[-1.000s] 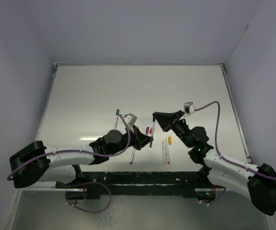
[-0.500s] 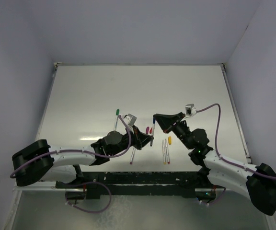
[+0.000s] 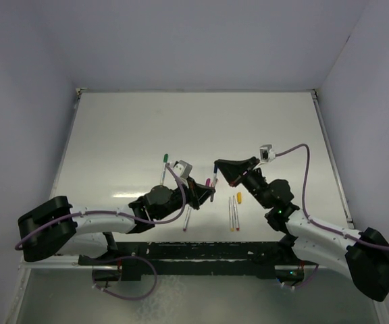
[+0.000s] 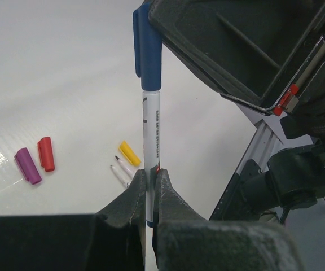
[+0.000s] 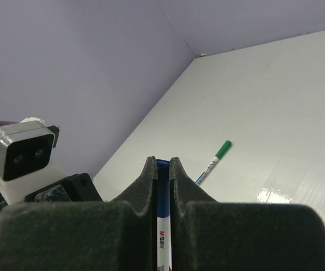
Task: Insert the pens into the pen caps
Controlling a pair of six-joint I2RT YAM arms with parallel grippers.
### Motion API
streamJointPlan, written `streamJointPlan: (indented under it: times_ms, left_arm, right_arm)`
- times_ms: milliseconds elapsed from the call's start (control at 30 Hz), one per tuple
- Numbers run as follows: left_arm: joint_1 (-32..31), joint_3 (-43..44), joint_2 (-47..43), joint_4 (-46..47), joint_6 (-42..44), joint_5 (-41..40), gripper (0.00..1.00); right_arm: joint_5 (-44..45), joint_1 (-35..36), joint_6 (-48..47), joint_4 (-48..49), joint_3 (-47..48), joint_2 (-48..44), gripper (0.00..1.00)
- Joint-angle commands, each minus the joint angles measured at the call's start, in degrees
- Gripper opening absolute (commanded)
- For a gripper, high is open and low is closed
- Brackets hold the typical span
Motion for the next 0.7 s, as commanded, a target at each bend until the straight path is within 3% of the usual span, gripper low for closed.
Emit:
streamJointPlan:
  times_ms: [0,433,667]
  left_arm:
    - [0.9,1.7,-2.6,8.8,4.0,-5.4,0.00]
    - [6.9,4.4,-5.3,10.2,2.8,-1.6,0.00]
    - [9.2,5.0,-8.6,10.3,1.5,0.1,0.00]
  right_arm:
    - [-5.4,0.5,-2.2,-4.5,1.9,0.8,0.00]
    - [-10.1,2.9,-8.4,-13.9,4.3,4.5,0.00]
    - [-10.9,4.1,-9.7,-14.3,3.9,7.1,0.00]
